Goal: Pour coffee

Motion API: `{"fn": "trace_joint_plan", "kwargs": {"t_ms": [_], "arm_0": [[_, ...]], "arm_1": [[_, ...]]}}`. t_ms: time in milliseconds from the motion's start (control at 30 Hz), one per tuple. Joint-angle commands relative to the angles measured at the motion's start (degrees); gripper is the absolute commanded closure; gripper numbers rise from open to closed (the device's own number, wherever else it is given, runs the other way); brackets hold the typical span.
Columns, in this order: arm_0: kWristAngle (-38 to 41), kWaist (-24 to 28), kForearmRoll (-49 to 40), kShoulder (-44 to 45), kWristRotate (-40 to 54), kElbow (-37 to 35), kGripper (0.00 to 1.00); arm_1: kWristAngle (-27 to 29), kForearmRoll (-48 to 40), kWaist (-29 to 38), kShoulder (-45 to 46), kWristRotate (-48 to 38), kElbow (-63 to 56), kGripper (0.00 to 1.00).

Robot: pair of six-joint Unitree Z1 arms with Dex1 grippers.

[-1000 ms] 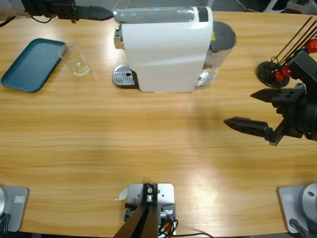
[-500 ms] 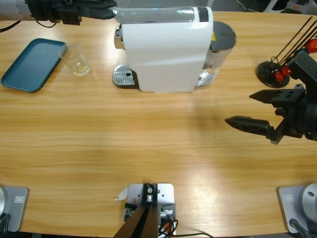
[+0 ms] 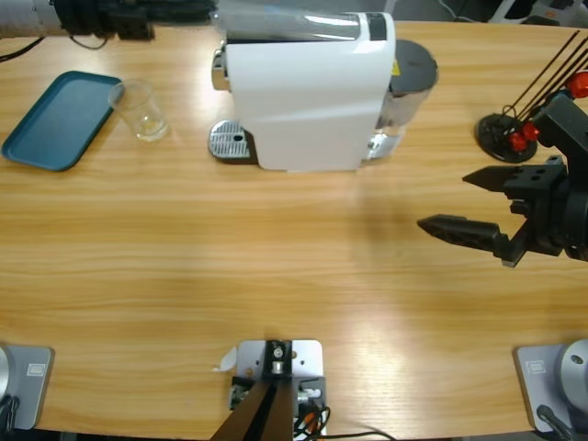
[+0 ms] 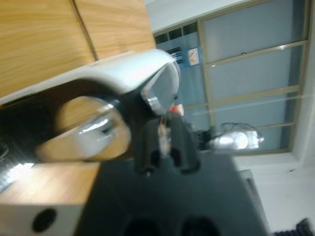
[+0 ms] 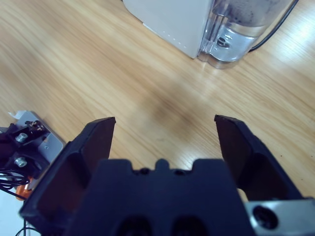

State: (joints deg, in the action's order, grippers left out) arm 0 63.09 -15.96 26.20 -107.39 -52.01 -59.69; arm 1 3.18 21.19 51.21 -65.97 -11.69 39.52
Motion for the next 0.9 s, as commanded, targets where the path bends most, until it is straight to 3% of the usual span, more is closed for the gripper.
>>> {"fn": "trace_joint_plan", "kwargs": {"t_ms": [33,633,800,900], "arm_0": [[0.72,-1.17,1.66,1.04,-1.81,-1.29,1.000],[0.09,-0.03,2.26,8.78,-2.81,-2.70,1.000],[-8.07,-0.73,-0.84,14.70,3.02,-0.57,1.000],[-21.32,-1.84,-18.13,20.64,12.90,-2.75,1.000]], "arm_1": [[0.09,0.26,0.51,0.23,-0.70,-0.95,0.115],[-0.01,0.22,0.49,0.21,-0.70,-0.94,0.115],[0.07,0.17,0.51,0.32,-0.70,-1.02,0.111],[0.14,0.17,0.47,0.32,-0.70,-1.09,0.110]]}}
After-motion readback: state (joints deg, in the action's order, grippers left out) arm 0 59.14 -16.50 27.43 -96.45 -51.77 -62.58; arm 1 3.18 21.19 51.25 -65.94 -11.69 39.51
